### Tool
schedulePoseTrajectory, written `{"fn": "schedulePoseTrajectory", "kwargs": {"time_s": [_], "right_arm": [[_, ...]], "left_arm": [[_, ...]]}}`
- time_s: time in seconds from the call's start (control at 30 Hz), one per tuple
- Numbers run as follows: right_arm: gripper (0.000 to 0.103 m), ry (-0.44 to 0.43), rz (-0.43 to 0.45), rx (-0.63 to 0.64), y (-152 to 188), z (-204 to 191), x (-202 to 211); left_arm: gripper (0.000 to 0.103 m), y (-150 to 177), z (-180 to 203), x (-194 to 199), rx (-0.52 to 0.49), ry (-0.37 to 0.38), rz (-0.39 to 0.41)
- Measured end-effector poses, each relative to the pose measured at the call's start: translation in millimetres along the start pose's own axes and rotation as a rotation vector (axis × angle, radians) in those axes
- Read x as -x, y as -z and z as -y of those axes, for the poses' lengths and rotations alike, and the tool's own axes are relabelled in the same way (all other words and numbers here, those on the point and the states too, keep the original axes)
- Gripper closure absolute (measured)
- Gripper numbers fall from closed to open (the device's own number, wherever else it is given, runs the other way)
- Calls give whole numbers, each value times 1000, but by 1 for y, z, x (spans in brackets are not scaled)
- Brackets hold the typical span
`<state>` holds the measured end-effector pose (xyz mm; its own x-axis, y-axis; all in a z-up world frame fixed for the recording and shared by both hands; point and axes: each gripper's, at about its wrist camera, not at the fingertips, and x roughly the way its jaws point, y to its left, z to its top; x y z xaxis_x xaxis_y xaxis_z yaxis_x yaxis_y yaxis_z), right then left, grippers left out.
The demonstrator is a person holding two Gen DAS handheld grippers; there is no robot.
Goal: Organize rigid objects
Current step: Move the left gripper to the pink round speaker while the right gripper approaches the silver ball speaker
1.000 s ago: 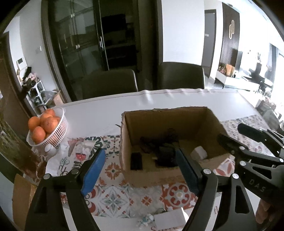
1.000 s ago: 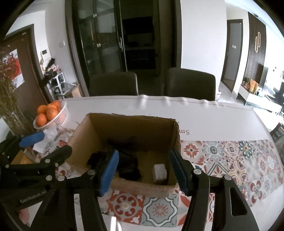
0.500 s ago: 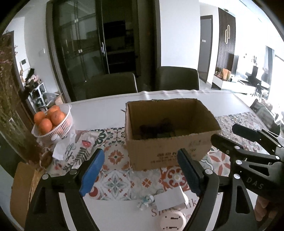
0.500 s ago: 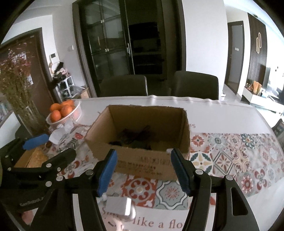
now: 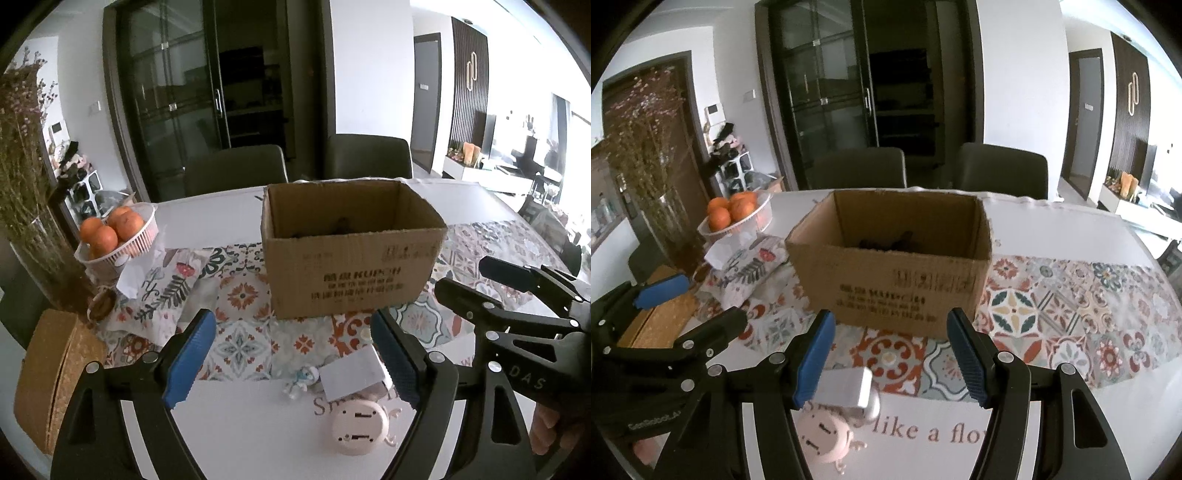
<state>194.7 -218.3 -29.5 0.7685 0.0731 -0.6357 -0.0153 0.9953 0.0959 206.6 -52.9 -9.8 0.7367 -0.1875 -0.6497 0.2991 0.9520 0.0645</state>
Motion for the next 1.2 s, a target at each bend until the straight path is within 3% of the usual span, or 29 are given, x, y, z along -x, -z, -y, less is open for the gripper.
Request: {"fn": "schedulePoseTrajectory", "kwargs": {"time_s": [0.4, 1.2], "right_arm": [[39, -25, -22, -11, 36, 5, 4], [39, -17, -136, -40, 99, 27, -11]], "left_arm": [[16, 31, 13, 7, -10, 14, -22], [16, 89, 45, -31, -49, 112, -206]]}}
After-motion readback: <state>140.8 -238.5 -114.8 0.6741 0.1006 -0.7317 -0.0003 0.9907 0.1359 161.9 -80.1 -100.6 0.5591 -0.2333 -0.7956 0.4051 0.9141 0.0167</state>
